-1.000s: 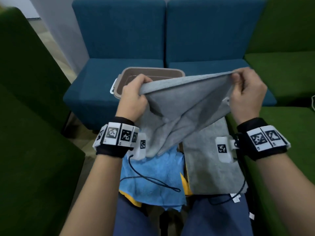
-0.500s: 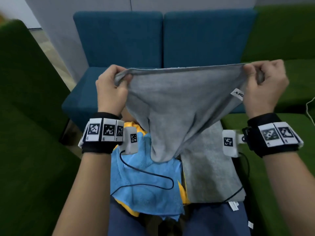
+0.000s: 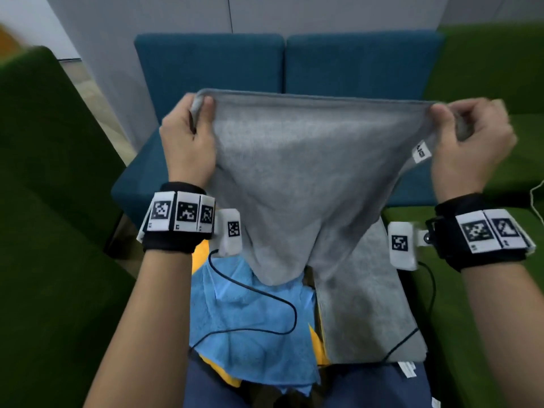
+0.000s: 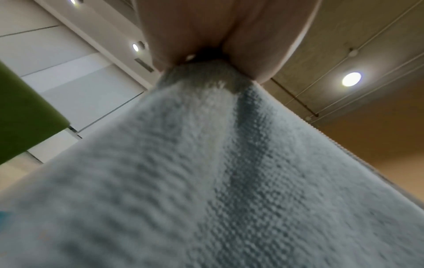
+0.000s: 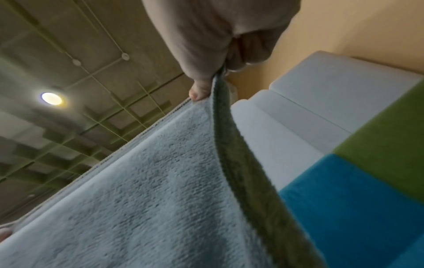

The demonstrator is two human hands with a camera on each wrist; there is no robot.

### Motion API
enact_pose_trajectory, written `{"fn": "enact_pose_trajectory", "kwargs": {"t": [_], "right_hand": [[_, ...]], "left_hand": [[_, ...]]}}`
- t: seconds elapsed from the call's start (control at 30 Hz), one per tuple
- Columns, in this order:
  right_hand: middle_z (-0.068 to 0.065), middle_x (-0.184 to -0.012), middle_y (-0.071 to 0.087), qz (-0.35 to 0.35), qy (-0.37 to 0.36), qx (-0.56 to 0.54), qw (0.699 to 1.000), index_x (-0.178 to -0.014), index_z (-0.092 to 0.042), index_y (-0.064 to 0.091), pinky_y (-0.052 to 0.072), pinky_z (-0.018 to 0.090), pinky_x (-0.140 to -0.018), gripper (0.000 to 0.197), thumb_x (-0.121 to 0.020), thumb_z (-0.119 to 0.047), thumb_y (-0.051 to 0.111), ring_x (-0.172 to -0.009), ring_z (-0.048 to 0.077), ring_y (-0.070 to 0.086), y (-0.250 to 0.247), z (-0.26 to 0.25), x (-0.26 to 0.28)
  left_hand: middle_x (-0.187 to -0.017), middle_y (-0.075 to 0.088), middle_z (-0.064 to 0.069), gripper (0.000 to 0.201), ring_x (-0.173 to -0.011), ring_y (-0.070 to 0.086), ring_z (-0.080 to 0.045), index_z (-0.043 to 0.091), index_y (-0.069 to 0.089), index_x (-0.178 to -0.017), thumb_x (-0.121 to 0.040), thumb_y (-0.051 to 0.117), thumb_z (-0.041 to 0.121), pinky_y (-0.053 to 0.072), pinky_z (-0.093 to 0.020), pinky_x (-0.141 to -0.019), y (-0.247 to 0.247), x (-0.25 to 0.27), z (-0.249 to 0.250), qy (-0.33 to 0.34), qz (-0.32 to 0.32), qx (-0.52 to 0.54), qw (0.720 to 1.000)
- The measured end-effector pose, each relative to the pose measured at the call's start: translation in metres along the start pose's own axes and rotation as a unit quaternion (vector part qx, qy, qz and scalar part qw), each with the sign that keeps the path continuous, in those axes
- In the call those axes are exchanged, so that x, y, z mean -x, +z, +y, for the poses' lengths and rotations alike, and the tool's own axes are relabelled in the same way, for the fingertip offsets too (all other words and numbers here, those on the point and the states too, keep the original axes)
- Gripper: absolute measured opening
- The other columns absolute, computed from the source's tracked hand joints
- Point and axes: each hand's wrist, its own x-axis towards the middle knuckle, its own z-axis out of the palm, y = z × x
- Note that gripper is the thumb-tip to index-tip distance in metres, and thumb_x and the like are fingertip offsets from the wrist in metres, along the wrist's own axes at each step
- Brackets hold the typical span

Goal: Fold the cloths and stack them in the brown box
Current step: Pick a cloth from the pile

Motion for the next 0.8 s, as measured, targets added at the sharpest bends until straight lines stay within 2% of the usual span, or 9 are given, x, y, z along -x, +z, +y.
{"fn": "enact_pose_trajectory", "kwargs": {"t": [0.07,0.17,0.27,0.37,0.43,0.53,0.6,0.67,0.8], "right_hand": [[0.006,-0.094,0.061,-0.016,0.003,0.022,1.0,-0.094,-0.009,0.068,0.038,0.024,-0.073,0.036,-0.089,-0.044,0.059,-0.08,0.008,0.048,0.004,0.003,-0.003],[0.016,-0.095,0.064,-0.111,-0.004,0.058,0.992,-0.091,-0.007,0.07,0.042,0.032,-0.08,0.022,-0.087,-0.028,0.062,-0.086,0.026,0.058,0.011,0.021,0.013],[0.016,-0.094,0.067,-0.2,0.019,0.085,0.976,-0.091,-0.01,0.071,0.047,0.034,-0.085,0.011,-0.085,-0.011,0.062,-0.087,0.031,0.063,0.01,0.043,0.037],[0.01,-0.092,0.07,-0.282,0.029,0.106,0.953,-0.09,-0.019,0.07,0.052,0.045,-0.086,0.021,-0.08,-0.004,0.06,-0.086,0.031,0.066,0.012,0.05,0.065],[0.003,-0.098,0.068,-0.327,-0.004,0.05,0.944,-0.098,-0.019,0.069,0.051,0.035,-0.087,0.024,-0.079,-0.004,0.068,-0.087,0.022,0.065,0.014,0.038,0.085],[-0.01,-0.111,0.063,-0.418,-0.043,-0.089,0.903,-0.119,-0.021,0.063,0.039,0.007,-0.073,0.042,-0.081,-0.01,0.075,-0.073,0.005,0.059,0.019,-0.007,0.109],[-0.009,-0.105,0.065,-0.464,-0.043,-0.163,0.87,-0.121,-0.018,0.063,0.037,0.006,-0.068,0.045,-0.08,-0.007,0.075,-0.067,-0.002,0.055,0.023,-0.03,0.12],[-0.001,-0.087,0.067,-0.47,-0.022,-0.197,0.86,-0.112,-0.017,0.066,0.039,0.015,-0.062,0.033,-0.079,-0.01,0.071,-0.062,0.001,0.048,0.024,-0.041,0.121],[-0.003,-0.077,0.065,-0.365,-0.001,-0.197,0.91,-0.087,-0.011,0.068,0.044,0.024,-0.066,0.007,-0.084,-0.006,0.066,-0.071,0.007,0.056,0.019,-0.041,0.109]], "left_hand": [[-0.064,0.037,-0.006,0.046,-0.06,0.033,-0.015,-0.005,0.045,-0.068,-0.098,0.052,0.03,0.03,-0.03,-0.058,0.004,-0.002,-0.003,-0.004,0.01,0.006,1.0],[-0.058,0.029,0.006,0.045,-0.056,0.028,-0.013,0.009,0.036,-0.06,-0.096,0.053,0.03,0.026,-0.03,-0.056,0.015,0.019,-0.023,-0.06,-0.005,-0.046,0.997],[-0.054,0.028,0.007,0.04,-0.055,0.029,-0.016,0.013,0.035,-0.061,-0.094,0.053,0.027,0.024,-0.029,-0.057,0.02,0.05,-0.046,-0.099,-0.033,-0.091,0.99],[-0.052,0.034,0.011,0.036,-0.051,0.034,-0.003,0.015,0.042,-0.06,-0.093,0.058,0.019,0.028,-0.023,-0.055,0.027,0.071,-0.056,-0.111,-0.08,-0.048,0.989],[-0.054,0.047,0.018,0.029,-0.054,0.042,0.004,0.026,0.051,-0.064,-0.091,0.061,0.021,0.033,-0.017,-0.056,0.036,0.083,-0.044,-0.089,-0.15,-0.006,0.985],[-0.066,0.06,0.014,0.014,-0.061,0.051,0.001,0.02,0.064,-0.073,-0.085,0.07,0.027,0.042,-0.024,-0.061,0.054,0.1,-0.015,-0.076,-0.263,0.04,0.961],[-0.064,0.063,0.004,0.026,-0.06,0.053,-0.007,0.014,0.064,-0.069,-0.079,0.074,0.036,0.045,-0.028,-0.06,0.062,0.108,0.002,-0.076,-0.299,0.072,0.948],[-0.066,0.064,-0.007,0.038,-0.061,0.052,-0.013,0.009,0.063,-0.07,-0.074,0.074,0.044,0.045,-0.03,-0.061,0.064,0.114,0.007,-0.081,-0.287,0.108,0.948],[-0.073,0.062,-0.006,0.029,-0.069,0.056,-0.014,0.009,0.062,-0.08,-0.074,0.075,0.035,0.046,-0.032,-0.064,0.053,0.126,-0.012,-0.103,-0.305,0.081,0.943]]}}
